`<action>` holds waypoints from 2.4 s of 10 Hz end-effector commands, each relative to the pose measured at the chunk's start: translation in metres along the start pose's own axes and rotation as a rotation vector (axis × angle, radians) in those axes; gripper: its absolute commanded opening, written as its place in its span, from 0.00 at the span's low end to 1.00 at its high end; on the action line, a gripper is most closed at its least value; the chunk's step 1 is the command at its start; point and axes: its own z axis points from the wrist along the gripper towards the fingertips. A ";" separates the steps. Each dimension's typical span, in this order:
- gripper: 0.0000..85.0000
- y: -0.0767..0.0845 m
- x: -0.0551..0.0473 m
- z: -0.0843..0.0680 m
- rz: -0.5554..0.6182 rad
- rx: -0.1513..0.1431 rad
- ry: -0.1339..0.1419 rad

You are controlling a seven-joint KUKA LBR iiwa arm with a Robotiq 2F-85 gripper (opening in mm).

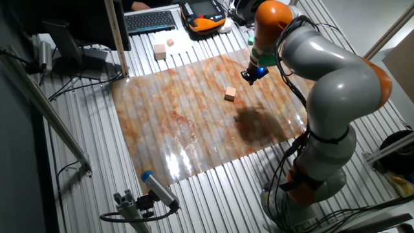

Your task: Approach and touch the side of the small block

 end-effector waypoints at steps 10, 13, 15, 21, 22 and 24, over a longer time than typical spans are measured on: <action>0.00 0.000 0.000 0.000 -0.016 0.061 0.057; 0.00 0.000 0.000 0.000 -0.060 0.101 0.006; 0.00 0.000 0.000 0.000 -0.072 0.111 -0.018; 0.00 -0.003 -0.025 0.024 -0.118 0.080 0.002; 0.00 -0.007 -0.031 0.034 -0.124 0.080 0.004; 0.00 -0.018 -0.045 0.061 -0.114 0.034 0.028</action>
